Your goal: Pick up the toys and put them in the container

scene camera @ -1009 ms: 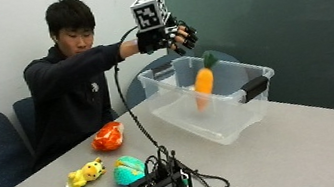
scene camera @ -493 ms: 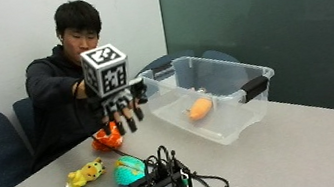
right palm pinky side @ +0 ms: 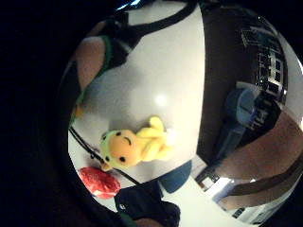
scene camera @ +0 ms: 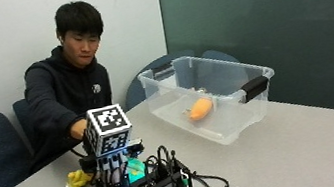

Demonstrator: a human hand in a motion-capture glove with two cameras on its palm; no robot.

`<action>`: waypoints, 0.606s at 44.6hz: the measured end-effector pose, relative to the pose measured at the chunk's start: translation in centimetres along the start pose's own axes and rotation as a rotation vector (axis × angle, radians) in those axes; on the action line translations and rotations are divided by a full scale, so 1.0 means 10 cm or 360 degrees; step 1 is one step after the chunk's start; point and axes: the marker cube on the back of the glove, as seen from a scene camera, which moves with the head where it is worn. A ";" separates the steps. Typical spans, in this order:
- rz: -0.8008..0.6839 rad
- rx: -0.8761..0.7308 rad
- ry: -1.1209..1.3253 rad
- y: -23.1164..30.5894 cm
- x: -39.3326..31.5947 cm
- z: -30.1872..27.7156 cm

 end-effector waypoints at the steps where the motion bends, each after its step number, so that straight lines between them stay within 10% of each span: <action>1: 0.0011 0.0027 0.0002 -0.02 -0.01 0.02; 17: -0.0333 0.0754 -0.0319 0.22 -0.28 -0.43; 27: -0.0828 0.0985 -0.0581 1.45 -1.19 -1.65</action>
